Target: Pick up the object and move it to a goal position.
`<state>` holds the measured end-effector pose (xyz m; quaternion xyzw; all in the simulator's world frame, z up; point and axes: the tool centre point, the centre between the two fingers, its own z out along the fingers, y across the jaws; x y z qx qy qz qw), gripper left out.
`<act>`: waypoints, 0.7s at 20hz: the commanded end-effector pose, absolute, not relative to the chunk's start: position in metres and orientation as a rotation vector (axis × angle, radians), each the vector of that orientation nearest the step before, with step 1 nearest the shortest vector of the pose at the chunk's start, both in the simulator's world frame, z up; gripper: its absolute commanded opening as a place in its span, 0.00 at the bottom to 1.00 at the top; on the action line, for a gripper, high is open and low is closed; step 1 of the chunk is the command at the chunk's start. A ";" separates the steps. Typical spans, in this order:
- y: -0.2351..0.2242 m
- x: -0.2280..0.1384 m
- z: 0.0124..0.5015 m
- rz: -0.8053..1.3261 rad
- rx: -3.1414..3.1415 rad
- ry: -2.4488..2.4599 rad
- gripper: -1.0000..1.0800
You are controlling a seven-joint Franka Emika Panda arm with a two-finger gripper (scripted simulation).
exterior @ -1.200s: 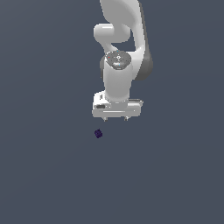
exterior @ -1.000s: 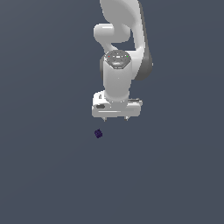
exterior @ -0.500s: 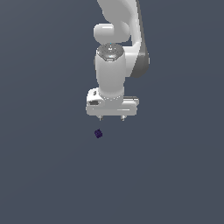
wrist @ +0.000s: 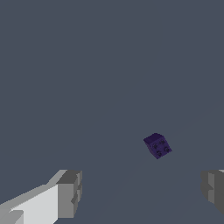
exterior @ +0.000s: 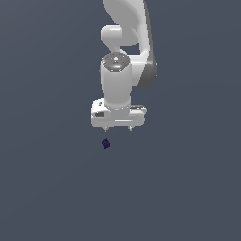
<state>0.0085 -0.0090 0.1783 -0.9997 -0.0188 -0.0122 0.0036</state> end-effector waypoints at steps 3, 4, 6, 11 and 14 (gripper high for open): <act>-0.018 0.008 0.165 -0.033 -3.135 -0.158 0.96; -0.021 0.008 0.161 -0.031 -3.134 -0.186 0.96; -0.026 0.008 0.153 -0.028 -3.132 -0.246 0.96; -0.042 0.006 0.130 -0.019 -3.117 -0.422 0.96; -0.051 0.004 0.115 -0.013 -3.101 -0.528 0.96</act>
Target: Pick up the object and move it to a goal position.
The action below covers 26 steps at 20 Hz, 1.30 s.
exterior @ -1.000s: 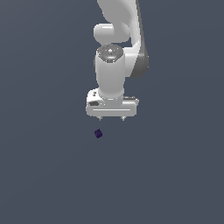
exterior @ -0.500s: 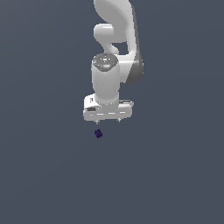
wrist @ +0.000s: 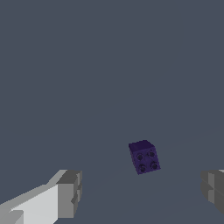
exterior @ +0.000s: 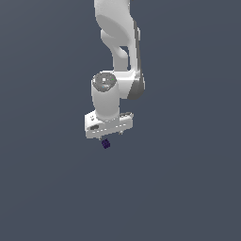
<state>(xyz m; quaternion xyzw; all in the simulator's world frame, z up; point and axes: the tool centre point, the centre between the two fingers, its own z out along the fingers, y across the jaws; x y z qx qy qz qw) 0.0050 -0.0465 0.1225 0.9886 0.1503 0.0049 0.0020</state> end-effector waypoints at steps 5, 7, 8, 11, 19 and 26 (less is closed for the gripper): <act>-0.064 0.001 0.095 0.006 3.065 0.675 0.96; -0.067 -0.001 0.089 0.004 3.055 0.722 0.96; -0.069 -0.001 0.086 0.004 3.050 0.742 0.96; -0.073 -0.003 0.080 0.002 3.038 0.793 0.96; -0.078 -0.004 0.072 0.000 3.024 0.851 0.96; -0.078 -0.005 0.060 -0.001 3.026 0.845 0.96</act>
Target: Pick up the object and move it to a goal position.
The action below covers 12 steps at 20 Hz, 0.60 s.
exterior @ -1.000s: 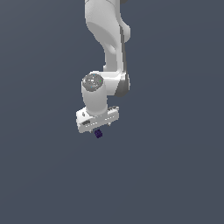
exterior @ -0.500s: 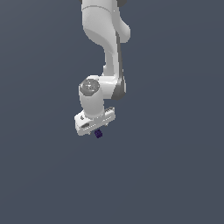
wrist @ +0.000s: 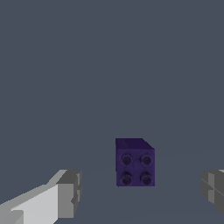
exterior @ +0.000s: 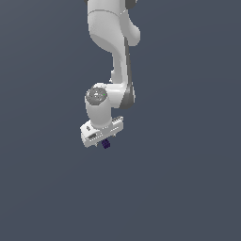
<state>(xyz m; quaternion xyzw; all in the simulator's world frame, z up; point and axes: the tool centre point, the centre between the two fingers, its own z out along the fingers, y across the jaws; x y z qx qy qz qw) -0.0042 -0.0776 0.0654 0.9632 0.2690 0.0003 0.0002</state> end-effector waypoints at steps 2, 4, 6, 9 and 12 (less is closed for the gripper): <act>-0.077 -0.005 0.051 0.000 3.025 0.847 0.96; -0.077 -0.005 0.040 0.000 3.025 0.849 0.96; -0.077 -0.006 0.032 0.000 3.024 0.850 0.96; -0.077 -0.005 0.024 0.000 3.024 0.851 0.96; -0.078 -0.005 0.022 0.000 3.024 0.851 0.96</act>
